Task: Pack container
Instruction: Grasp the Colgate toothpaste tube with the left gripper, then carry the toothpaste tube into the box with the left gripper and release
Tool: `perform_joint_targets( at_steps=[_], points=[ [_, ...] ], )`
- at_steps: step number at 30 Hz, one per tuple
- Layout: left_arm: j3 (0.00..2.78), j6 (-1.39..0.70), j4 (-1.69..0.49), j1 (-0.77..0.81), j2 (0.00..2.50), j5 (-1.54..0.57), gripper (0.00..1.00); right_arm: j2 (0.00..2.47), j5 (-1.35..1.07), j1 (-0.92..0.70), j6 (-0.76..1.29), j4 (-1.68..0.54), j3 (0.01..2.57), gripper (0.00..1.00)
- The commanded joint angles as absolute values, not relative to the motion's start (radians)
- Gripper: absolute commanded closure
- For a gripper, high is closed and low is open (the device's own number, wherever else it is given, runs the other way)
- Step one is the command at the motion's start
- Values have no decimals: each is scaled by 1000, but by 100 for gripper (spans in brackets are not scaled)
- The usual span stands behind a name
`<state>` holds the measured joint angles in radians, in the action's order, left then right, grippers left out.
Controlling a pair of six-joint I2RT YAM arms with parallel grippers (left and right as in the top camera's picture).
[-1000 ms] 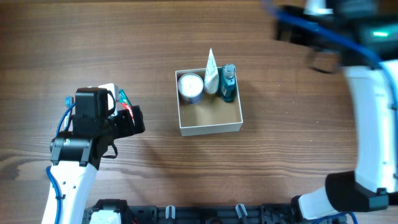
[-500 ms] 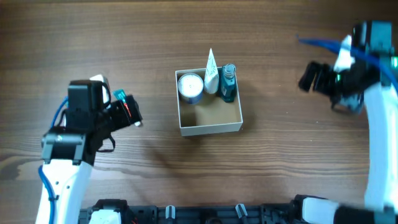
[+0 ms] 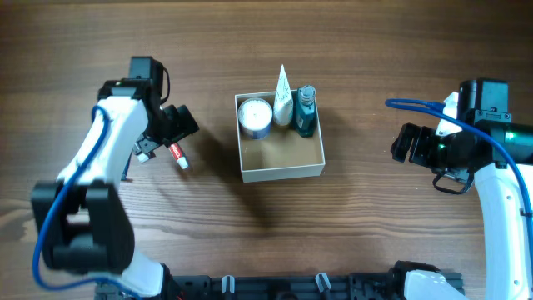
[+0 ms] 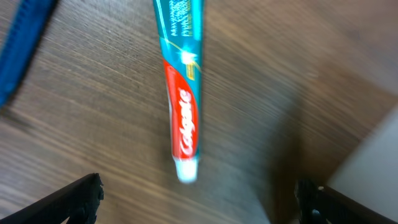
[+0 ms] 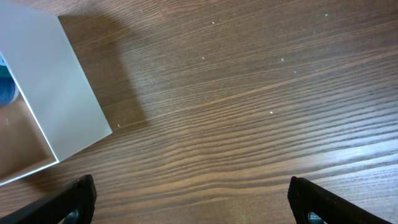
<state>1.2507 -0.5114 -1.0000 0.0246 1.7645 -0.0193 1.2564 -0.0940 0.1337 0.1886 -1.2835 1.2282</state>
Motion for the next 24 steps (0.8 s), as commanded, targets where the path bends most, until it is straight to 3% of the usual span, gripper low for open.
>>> perform_joint_targets(
  at_steps=[1, 10, 13, 15, 19, 22, 24],
  points=[
    [1254, -540, -982, 7, 1837, 24, 0, 1256, -96, 133, 178, -1276, 1226, 0],
    [1254, -532, -891, -5, 1937, 20, 4, 1256, -86, 133, 180, -1275, 1226, 0],
    [1254, -532, -886, -5, 1949, 21, 17, 1256, -86, 133, 180, -1276, 1226, 0],
    [1254, -532, -886, -5, 1964, 20, 35, 1256, -86, 133, 179, -1277, 1226, 0],
    [1254, -532, -886, -5, 1983, 21, 50, 1256, -86, 133, 179, -1277, 1226, 0],
    [1254, -532, -894, -5, 1983, 20, 82, 1256, -86, 133, 179, -1277, 1226, 0],
    [1254, -532, -896, -5, 1983, 21, 85, 1256, -86, 133, 179, -1277, 1226, 0]
  ],
)
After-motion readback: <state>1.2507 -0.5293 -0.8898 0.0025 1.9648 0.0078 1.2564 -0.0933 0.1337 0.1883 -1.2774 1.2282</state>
